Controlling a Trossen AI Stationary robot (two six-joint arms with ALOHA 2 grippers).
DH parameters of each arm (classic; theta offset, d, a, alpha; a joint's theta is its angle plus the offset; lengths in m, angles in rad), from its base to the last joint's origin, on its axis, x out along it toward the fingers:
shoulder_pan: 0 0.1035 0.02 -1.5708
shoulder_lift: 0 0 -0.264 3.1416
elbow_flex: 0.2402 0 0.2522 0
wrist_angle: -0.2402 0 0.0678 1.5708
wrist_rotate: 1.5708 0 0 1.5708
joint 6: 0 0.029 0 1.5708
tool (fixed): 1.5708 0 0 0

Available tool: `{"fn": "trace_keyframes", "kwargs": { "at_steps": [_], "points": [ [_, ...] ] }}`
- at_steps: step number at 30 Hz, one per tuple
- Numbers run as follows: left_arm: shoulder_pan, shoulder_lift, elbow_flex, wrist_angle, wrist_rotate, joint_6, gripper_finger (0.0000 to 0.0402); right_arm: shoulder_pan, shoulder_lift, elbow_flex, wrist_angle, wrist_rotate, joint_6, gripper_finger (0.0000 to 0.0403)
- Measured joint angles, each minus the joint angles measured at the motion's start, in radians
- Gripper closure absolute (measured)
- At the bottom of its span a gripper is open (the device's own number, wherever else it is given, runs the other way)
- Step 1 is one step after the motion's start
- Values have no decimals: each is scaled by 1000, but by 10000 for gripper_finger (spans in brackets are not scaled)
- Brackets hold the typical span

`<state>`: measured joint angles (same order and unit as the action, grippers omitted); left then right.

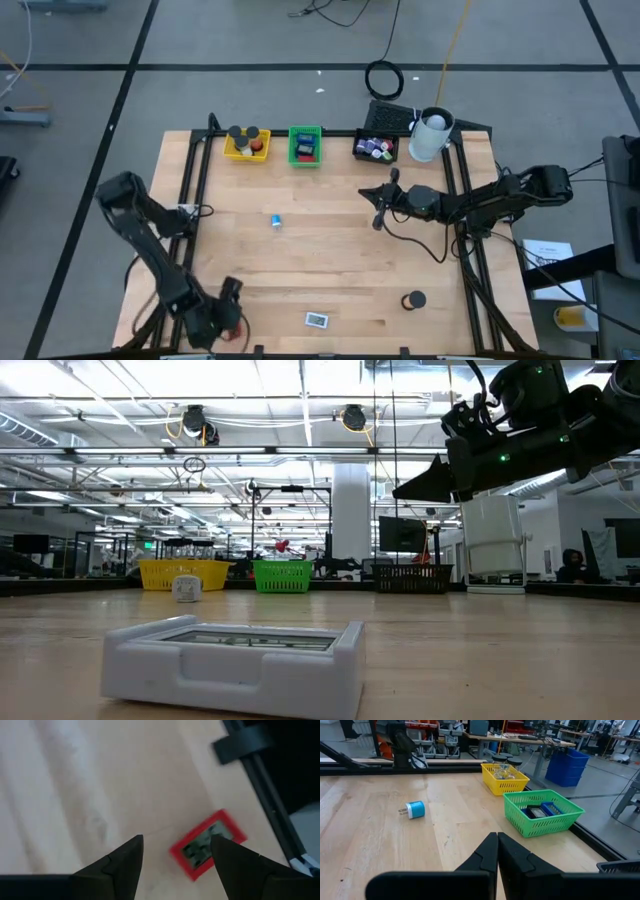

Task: Pick & Place Office items
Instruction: Put the red digital timer in the green bin

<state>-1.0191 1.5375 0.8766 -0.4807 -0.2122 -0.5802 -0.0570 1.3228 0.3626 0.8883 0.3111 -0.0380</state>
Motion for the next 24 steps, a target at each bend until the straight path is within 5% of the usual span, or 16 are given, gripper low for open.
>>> {"fn": "trace_keyframes", "kwargs": {
  "at_steps": [7, 19, 24],
  "points": [
    [-4, 155, 197, -126, 39, 77, 189, 0, 0, 0, -2, 0, 26, 399],
    [-3, 223, 196, -147, 134, 137, 390, 0, 0, 0, -3, 0, 26, 399],
    [-3, 223, 189, -160, 122, 137, 387, 0, 0, 0, -3, 0, 26, 399]
  ]
}}
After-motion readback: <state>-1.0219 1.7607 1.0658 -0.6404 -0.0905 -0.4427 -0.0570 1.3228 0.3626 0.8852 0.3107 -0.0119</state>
